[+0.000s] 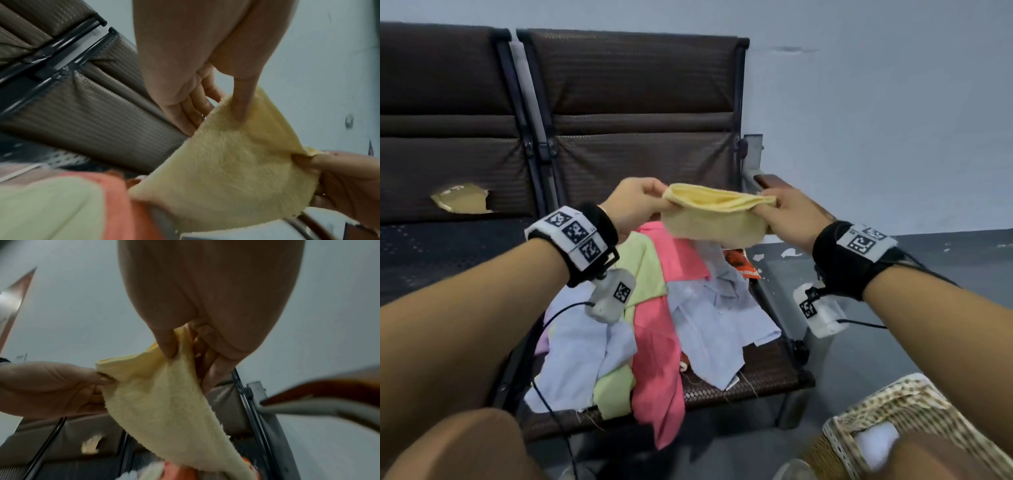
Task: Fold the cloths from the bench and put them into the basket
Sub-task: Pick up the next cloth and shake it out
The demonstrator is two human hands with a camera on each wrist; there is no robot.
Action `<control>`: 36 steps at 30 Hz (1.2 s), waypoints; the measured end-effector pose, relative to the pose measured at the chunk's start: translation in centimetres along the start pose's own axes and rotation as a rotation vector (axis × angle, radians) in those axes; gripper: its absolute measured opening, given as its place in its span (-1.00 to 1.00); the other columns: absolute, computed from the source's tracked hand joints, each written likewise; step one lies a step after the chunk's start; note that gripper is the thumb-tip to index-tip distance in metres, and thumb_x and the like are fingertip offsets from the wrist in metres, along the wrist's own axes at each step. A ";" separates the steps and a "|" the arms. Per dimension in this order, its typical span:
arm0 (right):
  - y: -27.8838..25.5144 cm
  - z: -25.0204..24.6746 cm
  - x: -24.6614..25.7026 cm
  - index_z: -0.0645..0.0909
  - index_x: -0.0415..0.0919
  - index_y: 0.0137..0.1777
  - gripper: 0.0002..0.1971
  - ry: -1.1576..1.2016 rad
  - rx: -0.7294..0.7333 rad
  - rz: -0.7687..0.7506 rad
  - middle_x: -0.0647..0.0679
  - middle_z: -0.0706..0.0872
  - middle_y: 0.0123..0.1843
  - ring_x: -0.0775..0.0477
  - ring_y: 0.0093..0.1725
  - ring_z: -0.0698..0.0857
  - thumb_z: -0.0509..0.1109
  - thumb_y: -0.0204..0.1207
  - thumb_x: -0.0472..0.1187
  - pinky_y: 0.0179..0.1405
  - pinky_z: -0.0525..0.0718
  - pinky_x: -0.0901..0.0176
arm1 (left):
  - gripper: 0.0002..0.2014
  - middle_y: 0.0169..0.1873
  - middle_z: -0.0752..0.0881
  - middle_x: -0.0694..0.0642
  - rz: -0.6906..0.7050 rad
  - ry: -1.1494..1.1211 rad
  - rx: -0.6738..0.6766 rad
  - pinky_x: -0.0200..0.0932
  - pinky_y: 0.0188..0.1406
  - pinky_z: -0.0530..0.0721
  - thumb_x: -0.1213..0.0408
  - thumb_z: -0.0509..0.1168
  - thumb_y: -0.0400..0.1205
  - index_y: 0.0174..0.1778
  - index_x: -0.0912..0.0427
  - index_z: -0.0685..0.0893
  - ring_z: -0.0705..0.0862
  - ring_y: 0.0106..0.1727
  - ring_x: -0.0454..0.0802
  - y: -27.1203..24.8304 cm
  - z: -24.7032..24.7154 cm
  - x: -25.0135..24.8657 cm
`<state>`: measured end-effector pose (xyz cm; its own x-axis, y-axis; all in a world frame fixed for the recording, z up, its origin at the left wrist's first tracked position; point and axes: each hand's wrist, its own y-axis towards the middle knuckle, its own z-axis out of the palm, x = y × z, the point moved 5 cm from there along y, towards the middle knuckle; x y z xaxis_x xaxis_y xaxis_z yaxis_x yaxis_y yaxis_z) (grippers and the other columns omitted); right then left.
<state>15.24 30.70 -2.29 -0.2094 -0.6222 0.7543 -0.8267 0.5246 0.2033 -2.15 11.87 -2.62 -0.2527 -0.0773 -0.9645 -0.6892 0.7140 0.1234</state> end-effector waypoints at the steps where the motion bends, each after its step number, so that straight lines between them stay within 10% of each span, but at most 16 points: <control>1: -1.0 1.4 -1.3 0.66 -0.14 -0.26 -0.78 -0.027 0.070 0.029 -0.09 0.63 -0.35 -0.04 -0.31 0.56 0.33 0.63 -0.19 -0.21 0.55 0.04 | -0.74 -0.30 0.68 0.16 -0.064 0.024 0.044 0.08 0.13 0.68 0.59 0.45 0.53 -0.31 0.18 0.59 0.67 -0.20 0.02 -1.2 0.4 2.1; 8: -9.3 10.8 -8.7 0.64 -0.41 0.20 -0.80 0.153 0.690 0.438 -0.18 0.68 -0.10 -0.08 -0.15 0.70 0.24 0.74 -0.31 -0.10 0.77 0.12 | -0.80 0.01 0.74 0.33 -0.498 0.232 0.576 0.19 0.10 0.76 0.48 0.34 0.67 0.20 0.34 0.59 0.73 -0.02 0.23 -8.3 3.1 13.2; 12: -10.9 12.4 -10.5 0.66 -0.25 0.19 -0.84 0.271 0.783 0.585 -0.04 0.81 -0.05 0.04 -0.11 0.79 0.28 0.70 -0.34 -0.15 0.77 0.16 | -0.71 0.10 0.83 0.17 -0.593 0.234 0.732 -0.11 -0.21 0.80 0.37 0.36 0.68 0.33 0.21 0.64 0.83 -0.08 0.07 -8.9 4.2 14.6; 18: -7.1 11.6 -13.1 0.66 -0.30 -0.08 -0.89 0.367 0.392 0.566 -0.13 0.76 -0.16 -0.07 -0.17 0.76 0.32 0.58 -0.45 -0.19 0.77 0.17 | -0.92 -0.17 0.73 0.17 -0.434 0.254 0.261 -0.18 -0.40 0.72 0.36 0.37 0.65 0.04 0.22 0.70 0.70 -0.32 -0.01 -3.6 4.6 16.4; 22: -4.0 11.5 -14.8 0.73 -0.23 -0.03 -0.90 0.389 0.107 0.487 -0.26 0.82 0.09 -0.25 0.10 0.81 0.38 0.63 -0.38 0.14 0.80 -0.09 | -0.86 -0.29 0.66 0.12 -0.283 0.342 -0.021 -0.14 -0.33 0.64 0.23 0.39 0.63 0.02 0.22 0.71 0.63 -0.37 0.03 -0.4 4.6 17.9; 26: -2.0 12.1 -16.5 0.75 -0.31 0.08 -0.82 0.201 0.016 0.443 -0.32 0.81 0.09 -0.36 0.13 0.78 0.42 0.61 -0.21 0.22 0.73 -0.33 | -0.84 -0.20 0.67 -0.03 -0.217 0.429 -0.161 -0.16 -0.13 0.63 0.12 0.39 0.62 0.07 0.05 0.73 0.66 -0.15 0.04 1.3 5.0 18.5; 30: -1.3 12.2 -16.9 0.59 -0.14 0.29 -0.63 0.043 -0.018 0.446 -0.14 0.75 0.20 -0.20 0.19 0.73 0.48 0.53 -0.07 0.26 0.67 -0.09 | -0.83 -0.28 0.63 -0.18 -0.217 0.400 -0.296 -0.31 -0.38 0.45 0.17 0.36 0.59 0.09 -0.02 0.69 0.61 -0.25 -0.21 1.0 4.4 18.7; 33: -2.3 11.7 -14.2 0.60 -0.07 0.16 -0.74 -0.176 -0.025 0.218 -0.02 0.71 0.07 -0.03 0.01 0.67 0.48 0.50 -0.13 0.04 0.60 0.11 | -0.88 -0.31 0.67 -0.11 -0.108 0.383 -0.306 -0.22 -0.34 0.52 0.28 0.38 0.53 -0.05 0.01 0.65 0.65 -0.29 -0.11 -0.2 3.7 17.8; 36: -4.7 13.3 -11.6 0.73 -0.01 -0.03 -0.93 -0.199 0.221 0.026 0.16 0.78 -0.05 0.13 -0.05 0.71 0.48 0.54 -0.08 0.14 0.69 0.07 | -0.89 -0.28 0.76 -0.04 -0.031 0.320 0.045 -0.03 -0.09 0.71 0.27 0.49 0.51 -0.10 0.07 0.72 0.72 -0.23 -0.04 -2.3 4.7 17.1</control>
<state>14.60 27.70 -20.26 -0.3119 -0.7232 0.6162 -0.9090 0.4159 0.0281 -1.72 12.21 -20.50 -0.4376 -0.3096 -0.8442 -0.6712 0.7372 0.0776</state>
